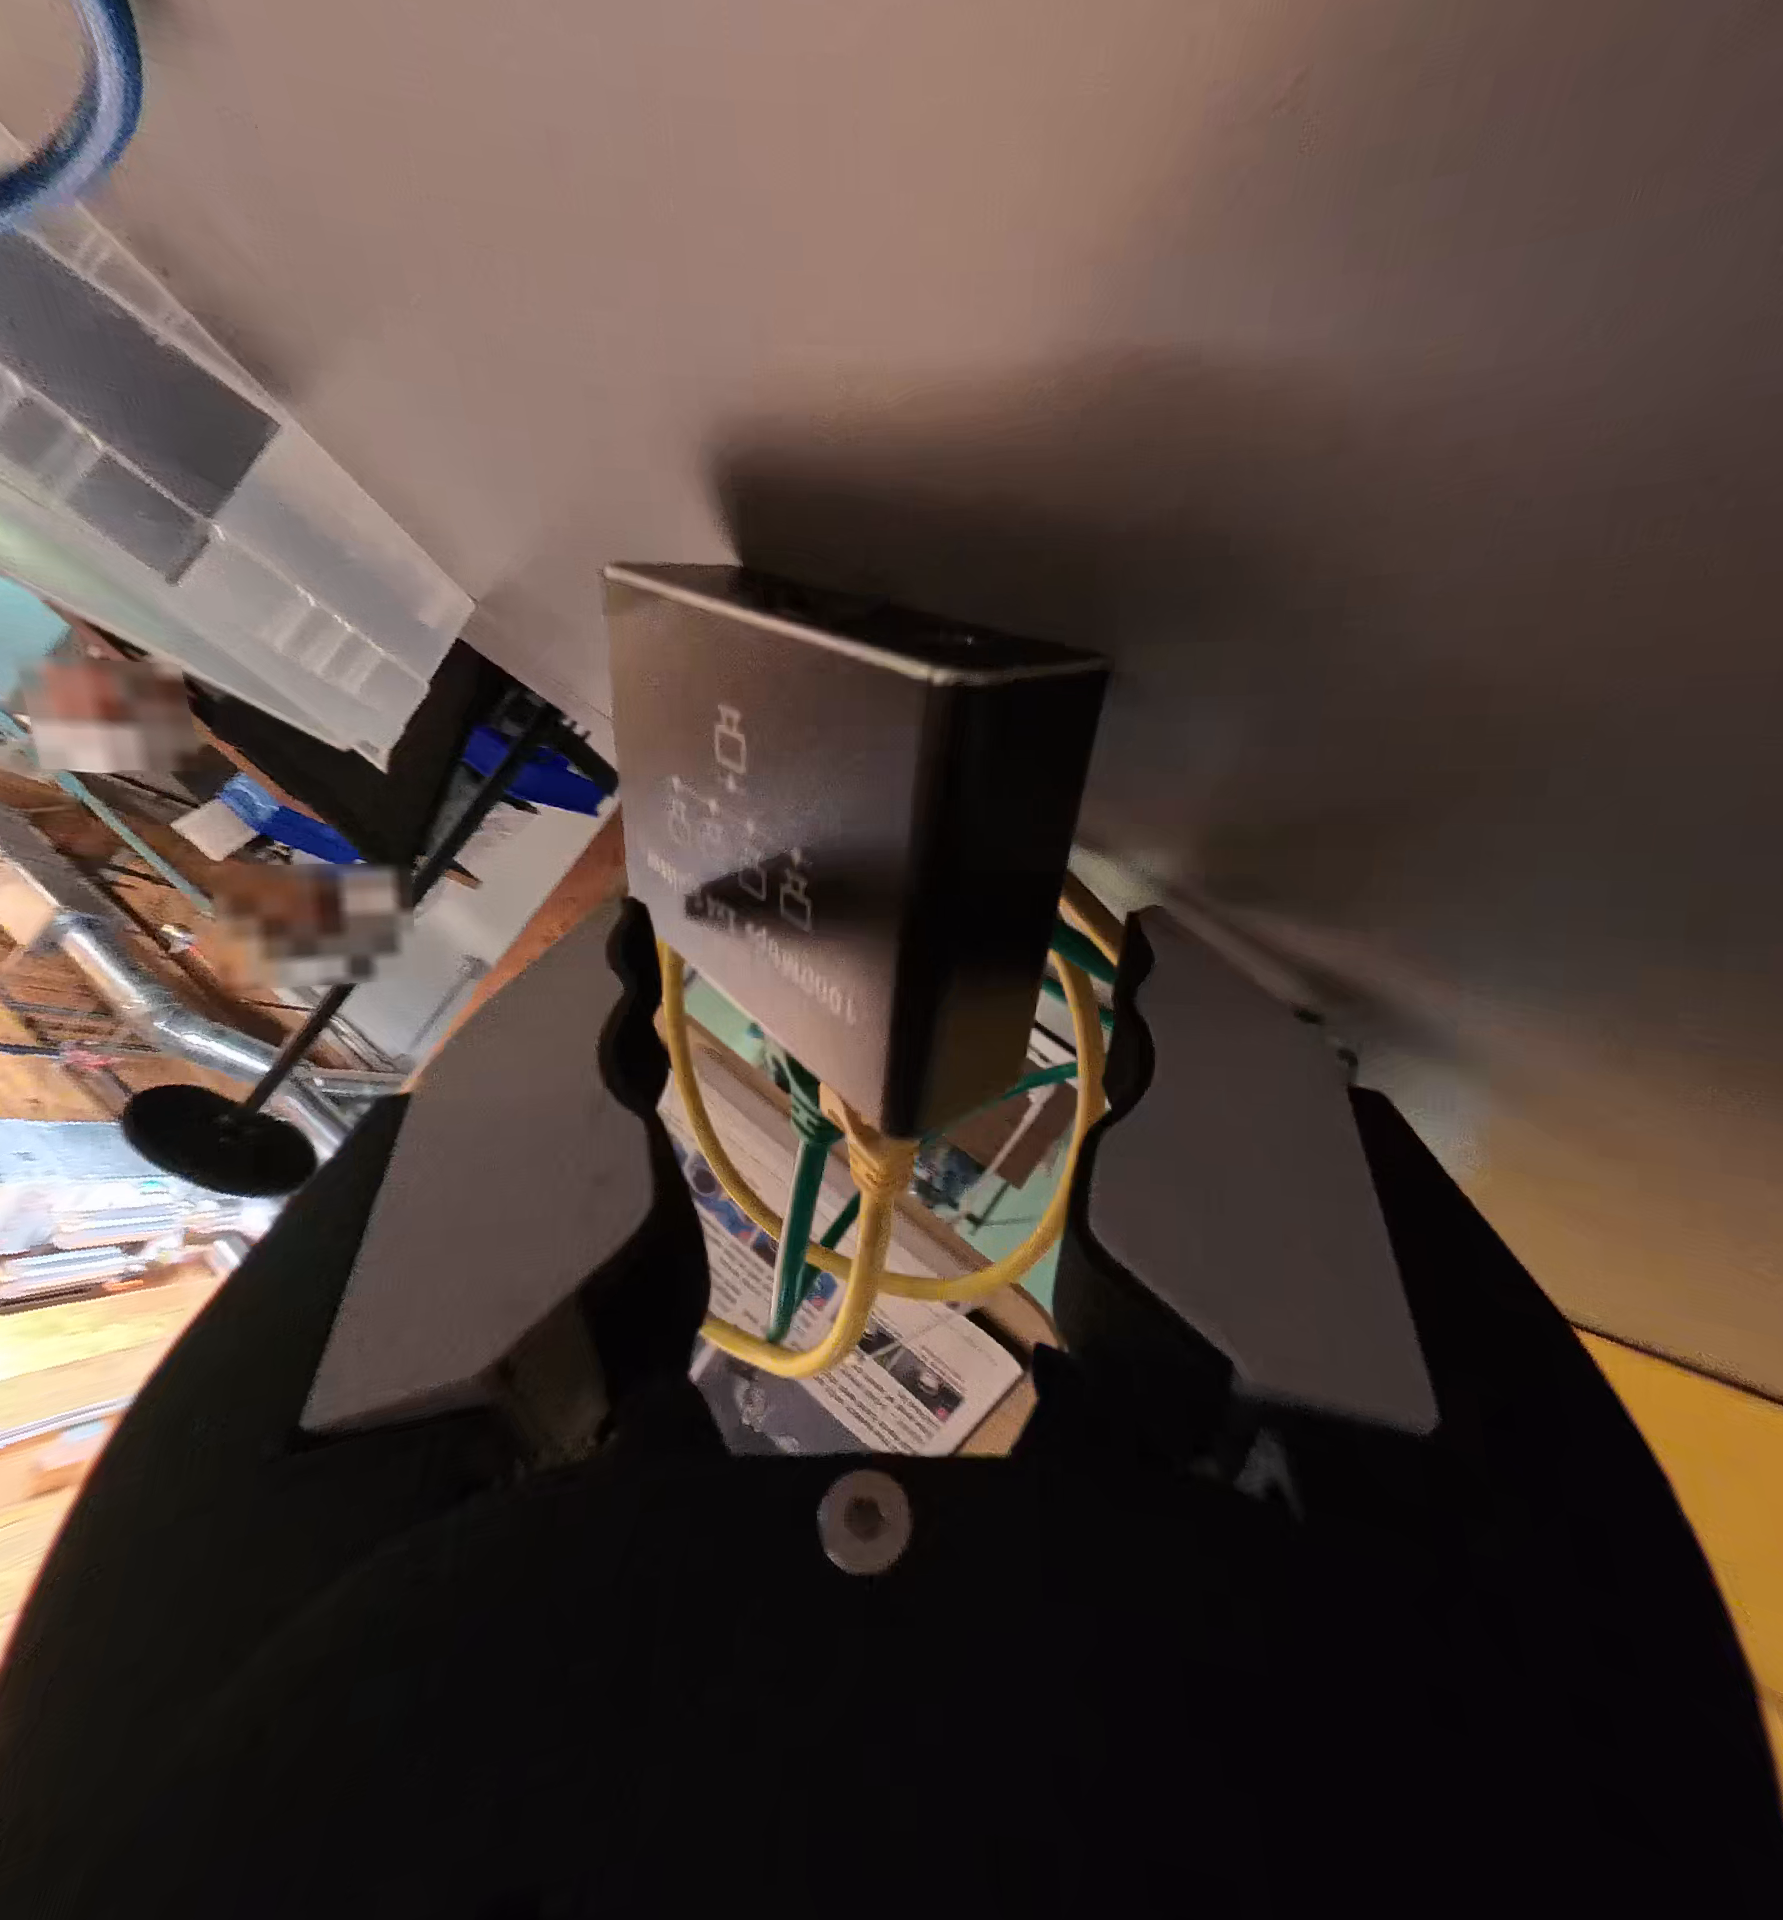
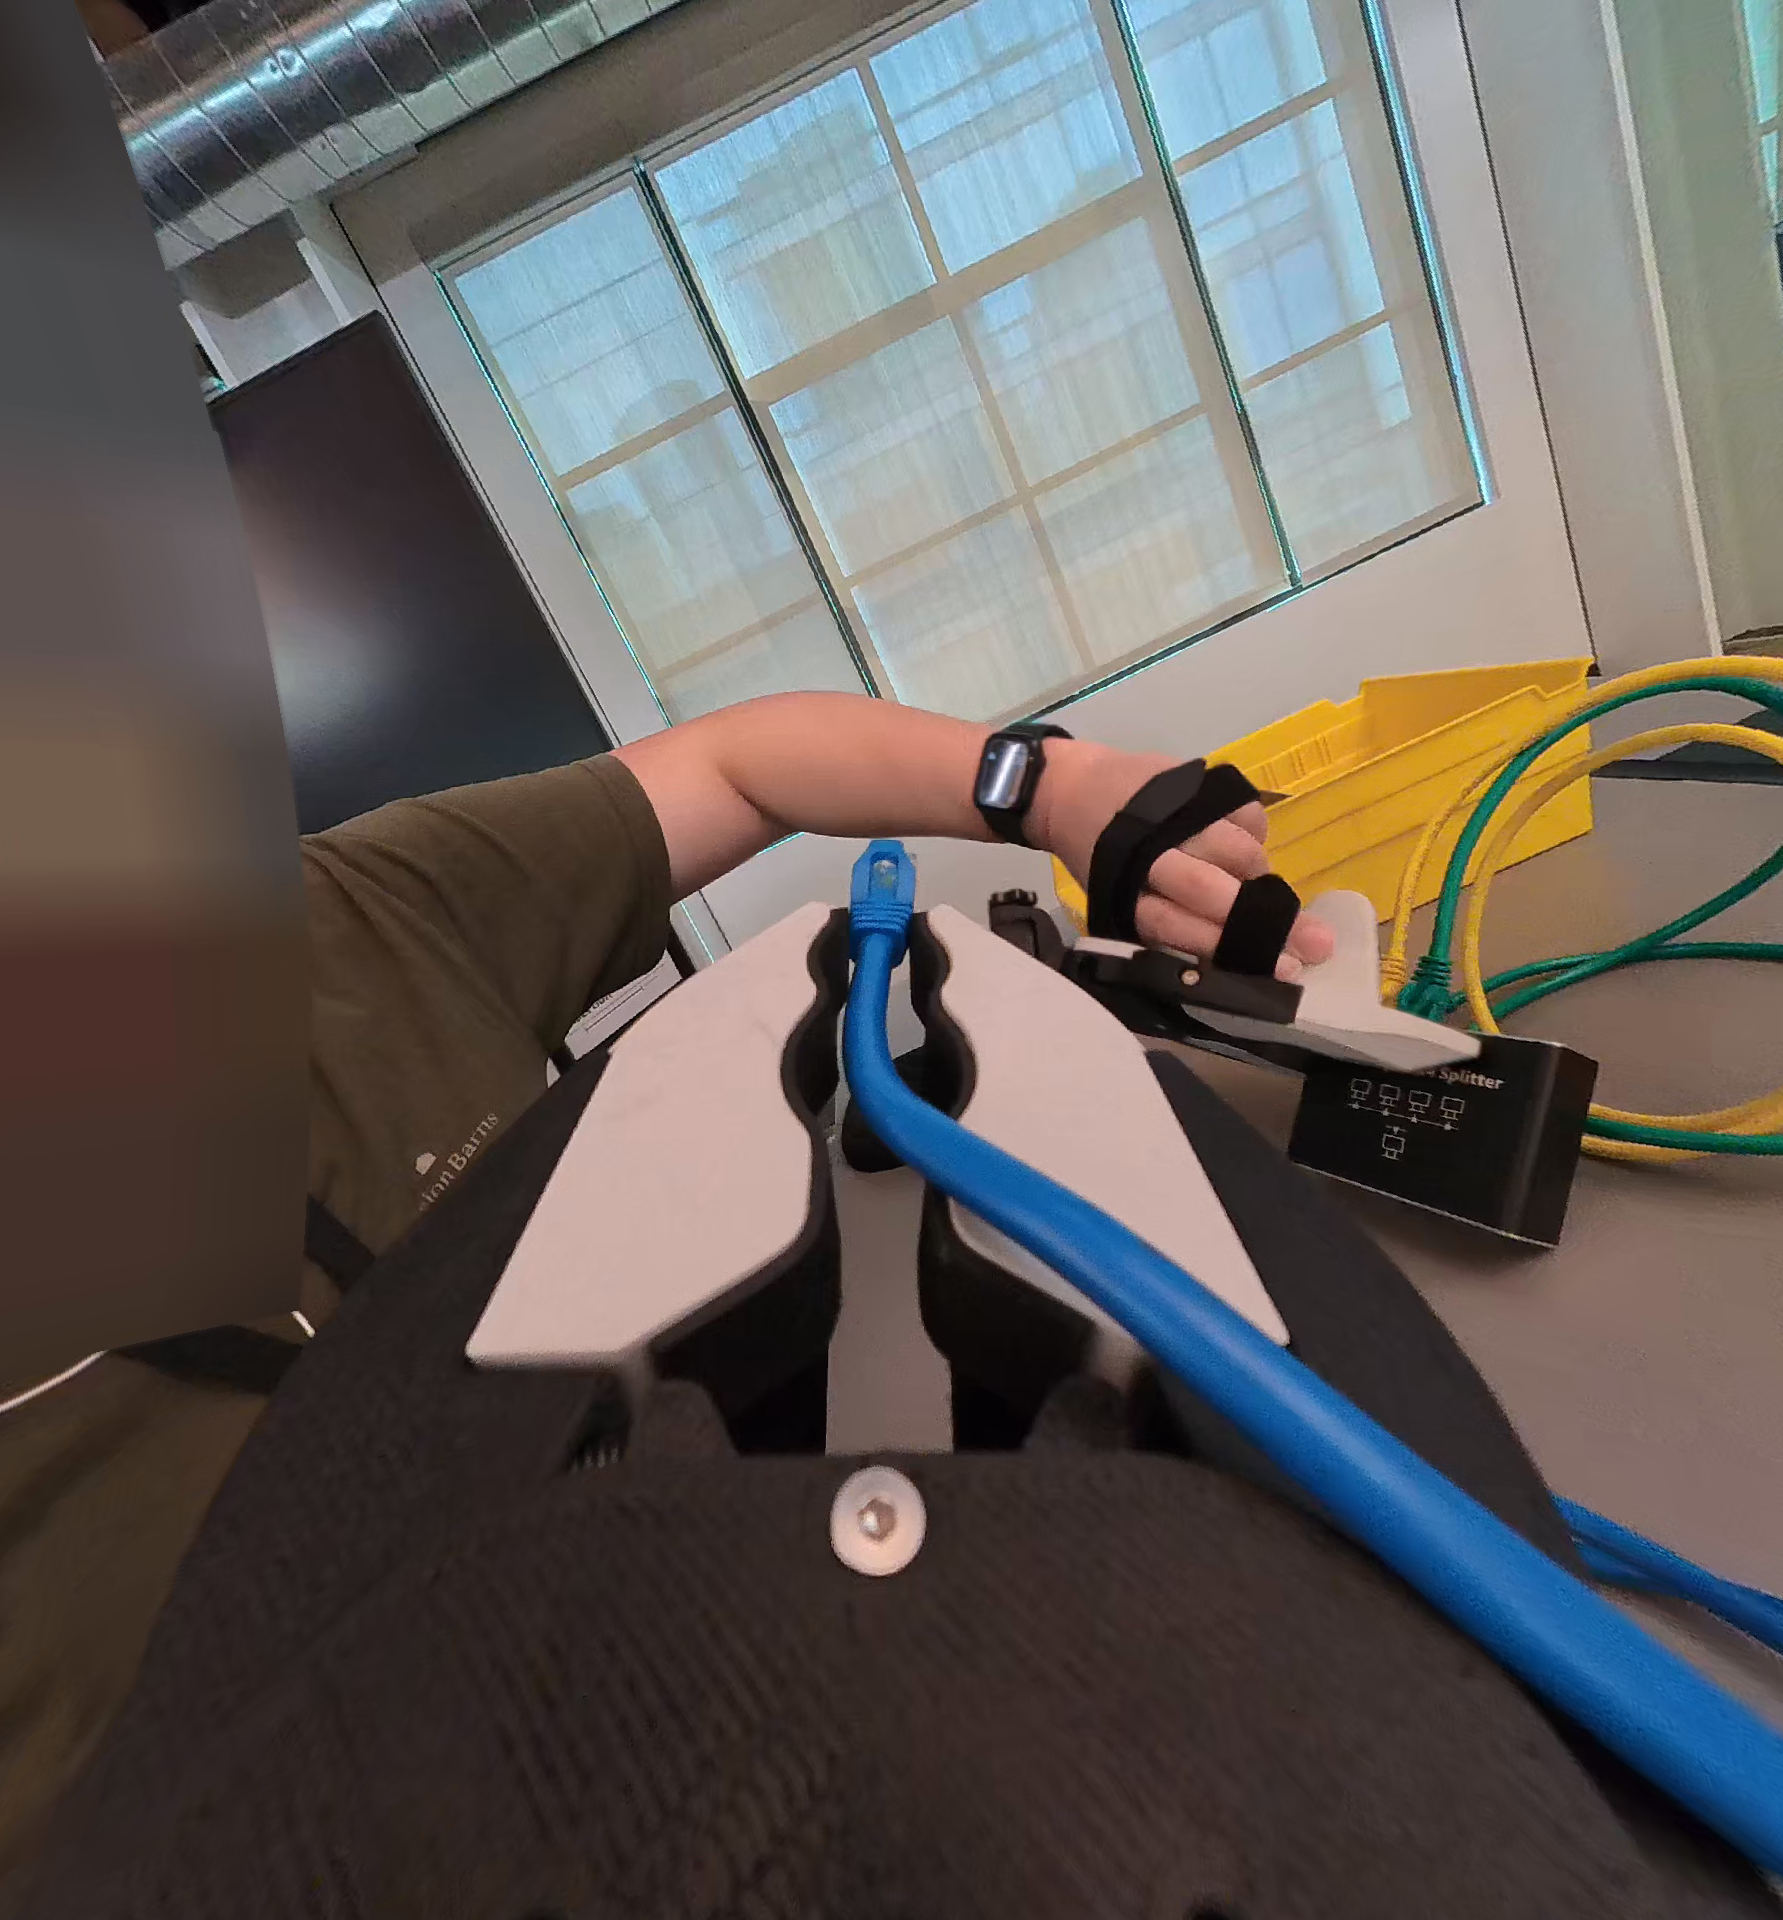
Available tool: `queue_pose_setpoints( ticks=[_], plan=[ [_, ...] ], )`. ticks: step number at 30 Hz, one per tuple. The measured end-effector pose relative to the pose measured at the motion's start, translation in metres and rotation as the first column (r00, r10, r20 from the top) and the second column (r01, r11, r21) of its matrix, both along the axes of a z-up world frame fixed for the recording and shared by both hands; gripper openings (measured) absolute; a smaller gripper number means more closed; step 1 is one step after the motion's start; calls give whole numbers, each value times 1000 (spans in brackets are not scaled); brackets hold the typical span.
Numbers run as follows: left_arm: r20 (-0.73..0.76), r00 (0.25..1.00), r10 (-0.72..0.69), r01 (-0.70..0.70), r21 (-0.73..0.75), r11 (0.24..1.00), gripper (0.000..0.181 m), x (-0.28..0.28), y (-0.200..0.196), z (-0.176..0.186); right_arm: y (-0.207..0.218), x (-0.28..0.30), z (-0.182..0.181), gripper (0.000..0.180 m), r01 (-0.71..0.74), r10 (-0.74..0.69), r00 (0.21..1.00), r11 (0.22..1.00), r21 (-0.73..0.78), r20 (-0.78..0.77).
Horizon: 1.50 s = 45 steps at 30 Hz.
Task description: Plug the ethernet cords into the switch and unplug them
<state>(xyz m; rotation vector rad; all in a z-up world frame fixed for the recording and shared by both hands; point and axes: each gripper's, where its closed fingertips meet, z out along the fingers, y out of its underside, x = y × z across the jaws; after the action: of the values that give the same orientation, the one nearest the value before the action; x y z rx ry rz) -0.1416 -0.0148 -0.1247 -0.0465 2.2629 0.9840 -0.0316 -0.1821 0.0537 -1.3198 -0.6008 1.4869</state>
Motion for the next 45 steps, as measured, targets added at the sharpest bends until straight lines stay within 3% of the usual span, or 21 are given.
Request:
queue_pose_setpoints(
  ticks=[6,8,11,14,18,22,26,28,31,34,45],
  plan=[
    [35,991,-126,122,89,989,78,17,1,-7,2,-4,-3,11,-9,9,1000,1000,-9,9],
    [38,992,-123,119,108,987,75,21,4,-8,2,-4,-4,11,-8,8,1000,1000,-14,14],
    [59,996,-66,59,108,992,56,23,9,-6,3,-4,-3,11,-7,8,1000,1000,-19,10],
    [137,988,-67,63,36,997,37,28,-5,6,3,-5,-6,11,-3,4,1000,1000,-27,28],
    [235,963,132,-99,-149,984,37,25,-14,25,4,-3,-9,11,1,0,1000,999,-34,22],
    [426,857,290,-147,-337,930,37,32,-19,62,10,0,-15,11,23,-21,999,998,-59,24],
    [589,680,437,-53,-555,830,36,35,-31,109,28,1,-28,11,168,-158,981,983,-80,115],
    [641,609,468,22,-603,797,36,35,-40,128,28,-4,-17,11,223,-222,970,975,9,98],
    [678,561,475,85,-618,782,36,35,-51,142,33,-13,-8,11,336,-352,927,932,137,127],
    [691,554,465,111,-615,781,36,35,-59,146,36,-21,1,11,393,-429,894,890,230,131],
    [705,571,421,132,-585,800,36,40,-77,146,51,-32,-11,11,339,-357,918,932,127,171]
  ],
)
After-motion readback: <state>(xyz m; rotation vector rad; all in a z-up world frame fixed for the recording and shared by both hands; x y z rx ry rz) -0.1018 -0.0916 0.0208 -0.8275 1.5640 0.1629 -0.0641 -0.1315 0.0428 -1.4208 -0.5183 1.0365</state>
